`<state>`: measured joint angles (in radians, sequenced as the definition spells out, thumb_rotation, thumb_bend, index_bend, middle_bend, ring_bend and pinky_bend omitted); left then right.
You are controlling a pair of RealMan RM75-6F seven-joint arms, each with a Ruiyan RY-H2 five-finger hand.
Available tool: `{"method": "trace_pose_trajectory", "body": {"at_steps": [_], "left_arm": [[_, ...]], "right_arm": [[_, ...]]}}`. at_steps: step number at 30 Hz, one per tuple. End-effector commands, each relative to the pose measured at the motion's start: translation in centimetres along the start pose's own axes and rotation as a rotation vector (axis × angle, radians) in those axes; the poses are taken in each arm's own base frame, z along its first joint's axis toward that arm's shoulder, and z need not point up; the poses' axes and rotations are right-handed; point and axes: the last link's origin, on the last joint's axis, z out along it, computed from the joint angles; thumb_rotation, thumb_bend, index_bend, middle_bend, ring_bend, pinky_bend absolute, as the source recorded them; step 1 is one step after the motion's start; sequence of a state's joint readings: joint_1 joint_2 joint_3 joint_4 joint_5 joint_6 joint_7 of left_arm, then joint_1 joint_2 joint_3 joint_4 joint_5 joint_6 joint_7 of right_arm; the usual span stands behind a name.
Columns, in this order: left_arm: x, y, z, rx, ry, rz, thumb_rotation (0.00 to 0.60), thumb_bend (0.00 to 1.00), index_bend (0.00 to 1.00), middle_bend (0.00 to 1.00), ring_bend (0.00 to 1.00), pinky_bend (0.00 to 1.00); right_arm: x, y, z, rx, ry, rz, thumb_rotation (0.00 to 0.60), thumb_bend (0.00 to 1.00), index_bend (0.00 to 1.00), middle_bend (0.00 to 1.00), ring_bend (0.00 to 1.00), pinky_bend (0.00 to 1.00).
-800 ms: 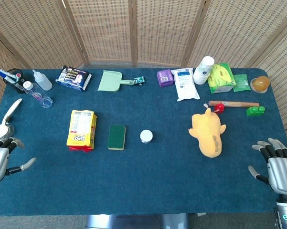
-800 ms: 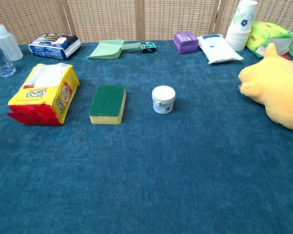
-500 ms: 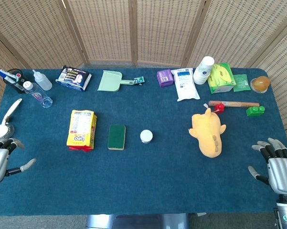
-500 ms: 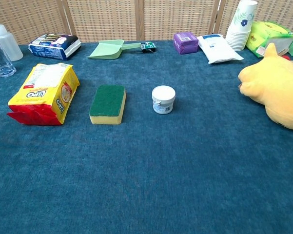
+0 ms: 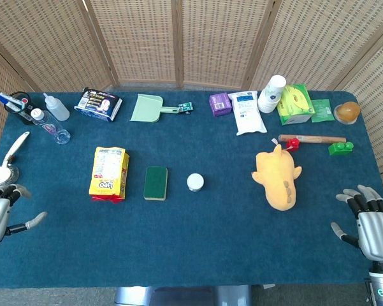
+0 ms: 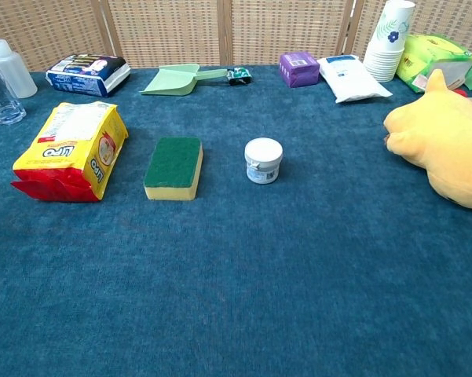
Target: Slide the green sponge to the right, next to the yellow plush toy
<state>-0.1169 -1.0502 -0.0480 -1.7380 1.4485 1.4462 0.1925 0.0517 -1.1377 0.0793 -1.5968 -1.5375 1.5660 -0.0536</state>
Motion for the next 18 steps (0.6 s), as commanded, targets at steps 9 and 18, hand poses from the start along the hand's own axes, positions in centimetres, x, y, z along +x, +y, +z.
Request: {"method": "trace_pose_trajectory", "body": {"at_steps": [9,18], "left_arm": [[0.7,1.2,2.2,-0.1,-0.048,-0.016,0.125,0.14,0.39,0.35,0.31,0.28],[1.4,4.2,5.0,-0.23,-0.123,-0.038,0.008,0.11,0.35,0.29,0.25,0.2]], "right_arm": [[0.0,0.0,0.0,0.0,0.002,0.002,0.6,0.26,0.31,0.28,0.13,0.17],[-0.2,0.0,-0.2,0.002,-0.001,0.013,0.6,0.26,0.31,0.28,0.13,0.17]]}}
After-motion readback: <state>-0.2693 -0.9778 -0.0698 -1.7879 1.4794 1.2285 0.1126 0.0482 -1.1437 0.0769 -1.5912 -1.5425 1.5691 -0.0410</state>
